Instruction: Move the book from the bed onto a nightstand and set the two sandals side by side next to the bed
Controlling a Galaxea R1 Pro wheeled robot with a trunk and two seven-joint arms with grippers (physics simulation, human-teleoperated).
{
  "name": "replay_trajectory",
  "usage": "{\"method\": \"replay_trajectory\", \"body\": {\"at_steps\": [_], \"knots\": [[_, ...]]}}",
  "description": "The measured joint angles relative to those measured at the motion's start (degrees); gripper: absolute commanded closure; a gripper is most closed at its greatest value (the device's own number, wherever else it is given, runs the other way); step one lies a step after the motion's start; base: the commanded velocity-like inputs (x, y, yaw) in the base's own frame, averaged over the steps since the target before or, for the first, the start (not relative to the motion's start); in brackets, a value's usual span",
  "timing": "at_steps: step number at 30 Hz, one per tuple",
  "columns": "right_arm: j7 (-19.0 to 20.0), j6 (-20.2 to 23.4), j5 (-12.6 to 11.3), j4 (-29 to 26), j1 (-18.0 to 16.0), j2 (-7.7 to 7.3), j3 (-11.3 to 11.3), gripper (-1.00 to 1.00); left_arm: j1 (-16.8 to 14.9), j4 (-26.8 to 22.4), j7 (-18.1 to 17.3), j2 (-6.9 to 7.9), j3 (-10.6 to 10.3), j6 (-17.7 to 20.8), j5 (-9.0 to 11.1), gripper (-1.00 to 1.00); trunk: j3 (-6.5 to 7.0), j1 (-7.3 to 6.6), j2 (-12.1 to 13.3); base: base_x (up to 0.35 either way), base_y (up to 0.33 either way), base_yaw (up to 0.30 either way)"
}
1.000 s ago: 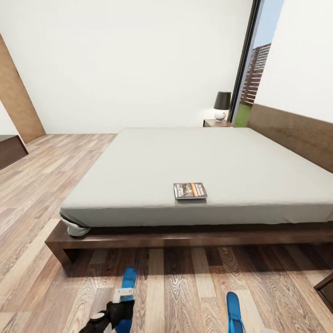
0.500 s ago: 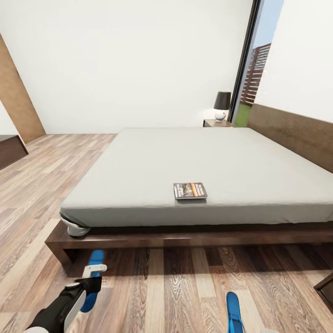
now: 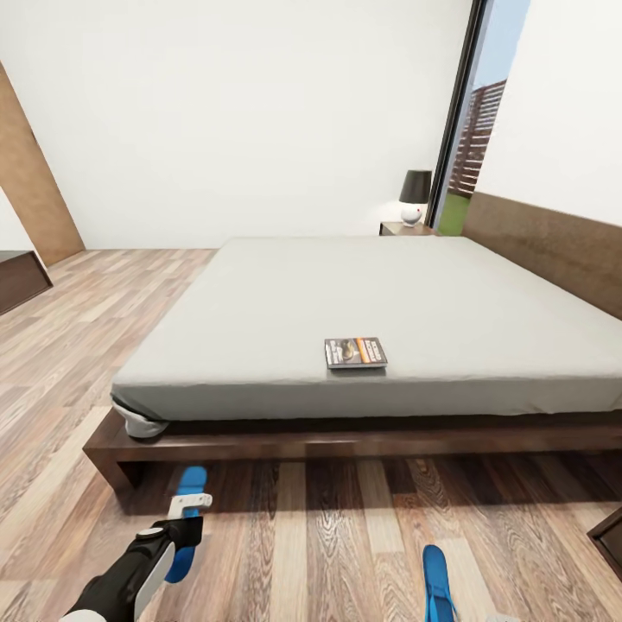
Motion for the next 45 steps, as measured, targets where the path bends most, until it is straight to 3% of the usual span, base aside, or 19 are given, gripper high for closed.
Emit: {"method": "replay_trajectory", "body": {"at_steps": [4, 6, 7, 10, 13, 16, 18, 21, 24, 27, 31, 33, 35, 36, 45], "knots": [[0.07, 1.2, 0.1, -1.02, -0.03, -0.01, -0.26, 1.0, 0.0, -0.16, 0.05, -0.6, 0.02, 0.1, -0.07, 1.0, 0.0, 0.0, 0.0, 0.0, 0.0, 0.0], [0.16, 4.15, 0.19, -3.12, -0.17, -0.17, -0.52, 1.0, 0.0, -0.3, 0.05, -0.66, 0.02, 0.17, -0.07, 1.0, 0.0, 0.0, 0.0, 0.0, 0.0, 0.0], [0.16, 7.28, 0.02, -5.21, -0.22, -0.24, -0.5, 1.0, 0.0, -0.35, 0.06, -0.68, 0.02, 0.21, -0.07, 1.0, 0.0, 0.0, 0.0, 0.0, 0.0, 0.0], [0.41, 23.93, -0.57, -17.25, -0.25, -0.31, -0.62, 1.0, 0.0, -0.34, 0.06, -0.69, 0.02, 0.25, -0.06, 1.0, -0.52, 0.65, -1.19, 0.0, 0.0, 0.0], [0.56, 30.42, -1.42, -24.26, -0.21, -0.38, -0.91, 1.0, 0.0, -0.34, 0.06, -0.75, -0.02, 0.24, -0.05, 1.0, -1.07, 1.31, -2.39, 0.0, 0.0, 0.0], [0.81, 33.54, -6.22, -27.15, -0.21, -3.86, -1.72, 1.0, 0.01, -0.36, 0.06, -0.88, -0.05, 0.28, 0.01, 1.0, -1.61, 1.97, -3.6, 0.0, 0.0, 0.0], [3.82, 36.88, -14.5, -27.72, -0.21, -6.55, -1.99, 1.0, 0.0, -0.35, -0.01, -0.94, -0.06, 0.28, 0.05, 1.0, -2.05, 2.03, -3.63, 0.0, 0.0, 0.0], [12.67, 40.84, -22.72, -28.07, -0.21, -7.98, -2.12, 1.0, 0.0, -0.31, -0.14, -1.01, -0.07, 0.28, 0.09, 1.0, -2.71, 2.1, -3.67, 0.0, 0.0, 0.0], [16.2, 41.31, -23.06, -28.02, -0.18, -8.01, -1.93, 1.0, 0.0, -0.34, -0.18, -1.17, -0.08, 0.34, 0.13, 1.0, -3.38, 2.19, -3.71, 0.0, 0.0, 0.0], [16.75, 41.32, -22.8, -27.83, -0.18, -8.0, -1.76, 1.0, 0.0, -0.22, -0.07, -2.27, -0.08, 0.31, 0.08, 1.0, -4.05, 2.26, -3.75, 0.0, 0.0, 0.0], [16.85, 41.37, -22.81, -27.83, -0.18, -8.1, -1.88, 1.0, 0.0, -0.18, -0.03, -2.56, -0.07, 0.32, -0.05, 1.0, -4.93, 2.37, -3.81, 0.0, 0.0, 0.0], [16.91, 41.38, -22.93, -27.81, -0.19, -9.04, -2.05, 1.0, 0.0, -0.18, -0.02, -2.58, -0.06, 0.3, -0.05, 1.0, -5.38, 2.42, -3.83, 0.0, 0.0, 0.0], [16.9, 41.35, -23.18, -27.58, -0.2, -11.9, -2.13, 1.0, 0.01, -0.18, -0.02, -2.59, -0.06, 0.31, -0.06, 1.0, -5.82, 2.47, -3.86, 0.0, 0.0, 0.0], [16.85, 41.4, -23.25, -27.54, -0.19, -12.5, -2.1, 1.0, 0.0, -0.17, -0.02, -2.61, -0.06, 0.3, -0.05, 1.0, -6.04, 2.5, -3.87, 0.0, 0.0, 0.0], [16.8, 41.42, -23.13, -27.48, -0.18, -12.81, -2.0, 1.0, 0.0, -0.24, -0.09, -2.53, 0.11, 0.28, 0.02, 1.0, -8.04, 2.73, -4.0, 0.0, 0.0, 0.0]]}}
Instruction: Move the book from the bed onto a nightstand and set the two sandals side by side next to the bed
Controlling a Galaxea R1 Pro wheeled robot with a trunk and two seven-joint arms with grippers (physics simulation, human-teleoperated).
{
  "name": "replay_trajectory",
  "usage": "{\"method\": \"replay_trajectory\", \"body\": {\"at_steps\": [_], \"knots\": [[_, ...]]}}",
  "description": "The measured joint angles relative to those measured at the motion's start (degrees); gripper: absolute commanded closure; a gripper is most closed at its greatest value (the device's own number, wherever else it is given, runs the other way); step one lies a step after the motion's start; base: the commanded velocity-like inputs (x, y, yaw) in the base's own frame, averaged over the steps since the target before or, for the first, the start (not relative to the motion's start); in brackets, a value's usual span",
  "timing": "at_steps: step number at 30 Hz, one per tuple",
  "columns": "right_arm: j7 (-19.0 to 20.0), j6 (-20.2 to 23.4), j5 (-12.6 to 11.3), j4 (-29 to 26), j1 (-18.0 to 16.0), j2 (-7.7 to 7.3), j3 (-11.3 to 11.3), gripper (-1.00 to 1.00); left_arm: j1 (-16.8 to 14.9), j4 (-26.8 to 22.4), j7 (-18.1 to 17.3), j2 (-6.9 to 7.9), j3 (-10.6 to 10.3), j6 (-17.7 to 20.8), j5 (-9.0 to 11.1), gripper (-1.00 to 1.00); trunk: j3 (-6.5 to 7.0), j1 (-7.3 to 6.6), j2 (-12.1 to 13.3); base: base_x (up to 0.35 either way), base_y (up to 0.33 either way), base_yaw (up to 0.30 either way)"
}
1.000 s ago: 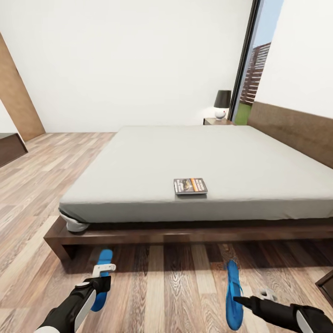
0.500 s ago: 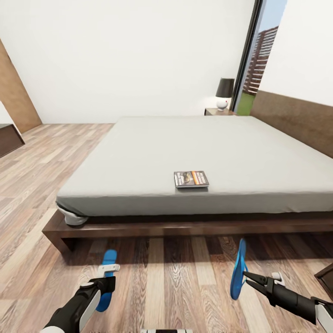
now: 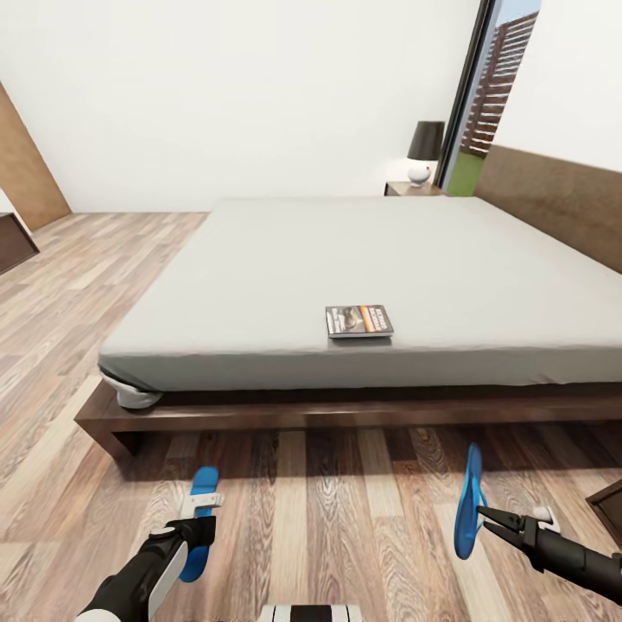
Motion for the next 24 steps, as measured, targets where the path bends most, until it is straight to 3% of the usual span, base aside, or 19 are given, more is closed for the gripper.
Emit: {"method": "replay_trajectory", "body": {"at_steps": [24], "knots": [[-0.34, -0.51, 0.36, 0.0, 0.0, 0.15, 0.01, 1.0, 0.0, -0.1, 0.05, -0.07, -0.07, 0.05, 0.01, 1.0, -5.32, 0.62, -0.32, 0.0, 0.0, 0.0]]}}
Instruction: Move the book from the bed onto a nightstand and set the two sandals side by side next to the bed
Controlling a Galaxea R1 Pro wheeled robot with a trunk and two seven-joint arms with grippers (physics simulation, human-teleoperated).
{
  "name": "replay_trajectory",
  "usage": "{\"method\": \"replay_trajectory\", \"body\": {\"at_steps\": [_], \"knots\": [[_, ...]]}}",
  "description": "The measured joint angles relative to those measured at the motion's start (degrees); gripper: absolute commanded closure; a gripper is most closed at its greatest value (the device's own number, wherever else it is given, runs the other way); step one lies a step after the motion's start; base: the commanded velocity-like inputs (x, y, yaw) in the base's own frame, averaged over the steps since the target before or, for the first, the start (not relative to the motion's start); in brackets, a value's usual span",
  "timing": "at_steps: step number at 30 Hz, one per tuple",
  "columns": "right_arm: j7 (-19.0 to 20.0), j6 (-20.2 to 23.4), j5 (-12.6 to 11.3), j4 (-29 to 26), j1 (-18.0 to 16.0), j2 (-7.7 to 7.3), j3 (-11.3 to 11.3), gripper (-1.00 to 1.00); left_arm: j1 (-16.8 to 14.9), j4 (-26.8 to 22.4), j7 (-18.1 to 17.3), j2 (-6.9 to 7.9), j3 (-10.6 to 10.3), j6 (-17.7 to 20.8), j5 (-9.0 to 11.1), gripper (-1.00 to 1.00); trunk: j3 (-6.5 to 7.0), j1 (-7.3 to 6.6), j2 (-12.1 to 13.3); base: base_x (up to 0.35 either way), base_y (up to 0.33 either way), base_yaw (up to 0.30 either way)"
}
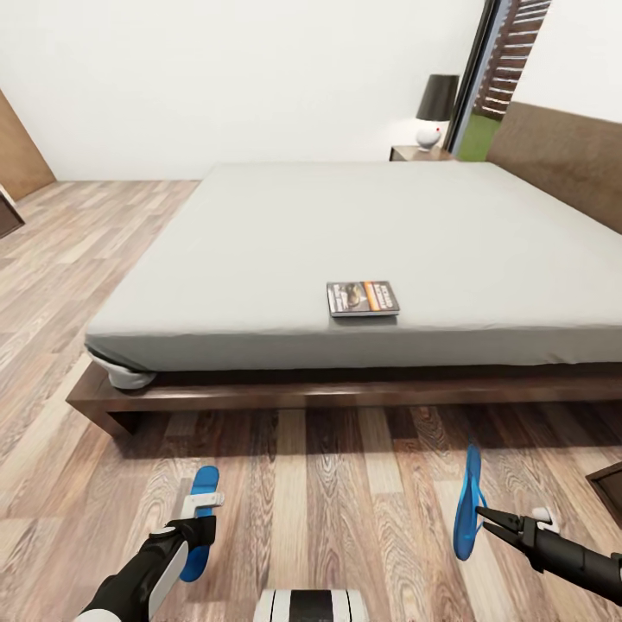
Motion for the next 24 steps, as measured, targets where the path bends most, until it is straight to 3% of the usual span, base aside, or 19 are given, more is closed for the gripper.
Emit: {"method": "replay_trajectory", "body": {"at_steps": [24], "knots": [[-0.04, 0.19, 0.01, 0.08, 0.0, 0.01, 0.42, 1.0, 0.0, -0.17, 0.05, 0.0, -0.02, 0.12, 0.08, 1.0, -5.32, 0.62, -0.32, 0.0, 0.0, 0.0]]}}
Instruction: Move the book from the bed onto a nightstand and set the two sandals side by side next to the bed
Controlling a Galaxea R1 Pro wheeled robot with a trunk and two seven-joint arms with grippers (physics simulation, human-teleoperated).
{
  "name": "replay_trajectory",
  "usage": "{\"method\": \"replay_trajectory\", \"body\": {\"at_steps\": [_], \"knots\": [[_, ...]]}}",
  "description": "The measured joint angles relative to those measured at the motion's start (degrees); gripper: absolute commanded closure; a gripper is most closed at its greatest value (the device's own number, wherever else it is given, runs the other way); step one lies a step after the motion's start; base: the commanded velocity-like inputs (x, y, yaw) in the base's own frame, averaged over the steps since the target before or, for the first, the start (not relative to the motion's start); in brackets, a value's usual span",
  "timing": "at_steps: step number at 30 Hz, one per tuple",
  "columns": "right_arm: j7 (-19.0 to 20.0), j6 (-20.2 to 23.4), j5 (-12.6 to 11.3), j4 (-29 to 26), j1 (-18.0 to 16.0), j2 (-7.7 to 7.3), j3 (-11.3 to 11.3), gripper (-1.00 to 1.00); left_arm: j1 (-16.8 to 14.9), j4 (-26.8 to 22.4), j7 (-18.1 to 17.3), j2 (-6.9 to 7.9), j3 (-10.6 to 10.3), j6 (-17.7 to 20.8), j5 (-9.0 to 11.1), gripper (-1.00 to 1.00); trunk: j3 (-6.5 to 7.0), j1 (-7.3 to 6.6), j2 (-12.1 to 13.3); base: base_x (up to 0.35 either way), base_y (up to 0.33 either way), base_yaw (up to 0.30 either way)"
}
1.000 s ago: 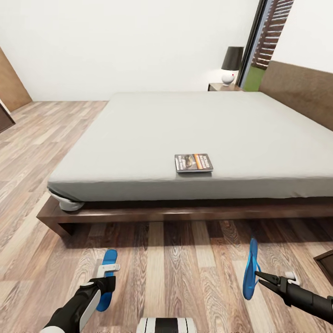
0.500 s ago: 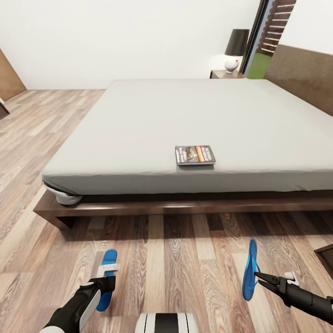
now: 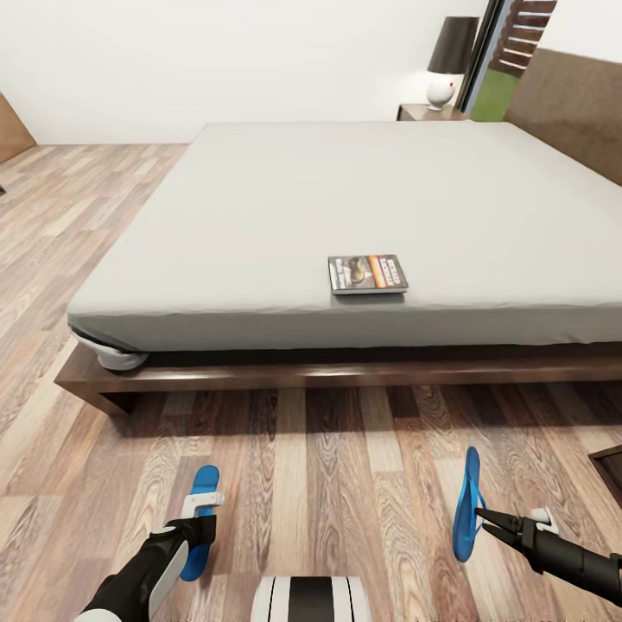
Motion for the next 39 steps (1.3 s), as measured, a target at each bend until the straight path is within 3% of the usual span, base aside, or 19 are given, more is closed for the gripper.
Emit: {"method": "replay_trajectory", "body": {"at_steps": [13, 21, 27, 39], "knots": [[-0.11, -0.29, 0.08, -0.03, 0.0, 0.0, 0.09, 1.0, 0.0, -0.17, -0.12, 0.04, 0.1, 0.09, 0.17, 1.0, -2.88, 0.33, -0.17, 0.0, 0.0, 0.0], [-0.09, -0.25, 0.01, -0.06, -0.01, 0.0, 0.02, 1.0, 0.0, -0.19, -0.18, 0.14, 0.31, 0.03, 0.25, 1.0, -2.89, 0.33, -0.18, 0.0, 0.007, 0.0], [-0.11, -0.27, 0.01, 0.03, -0.02, 0.01, 0.04, 1.0, 0.01, -0.21, -0.2, 0.31, 0.43, 0.08, 0.35, 1.0, -2.89, 0.33, -0.18, 0.016, 0.242, 0.0], [-0.2, -0.27, 0.02, 0.03, -0.02, 0.0, 0.1, 1.0, 0.0, -0.13, -0.26, 0.33, 0.43, 0.03, 0.36, 1.0, -2.89, 0.3, -0.18, 0.232, 0.233, 0.0]]}}
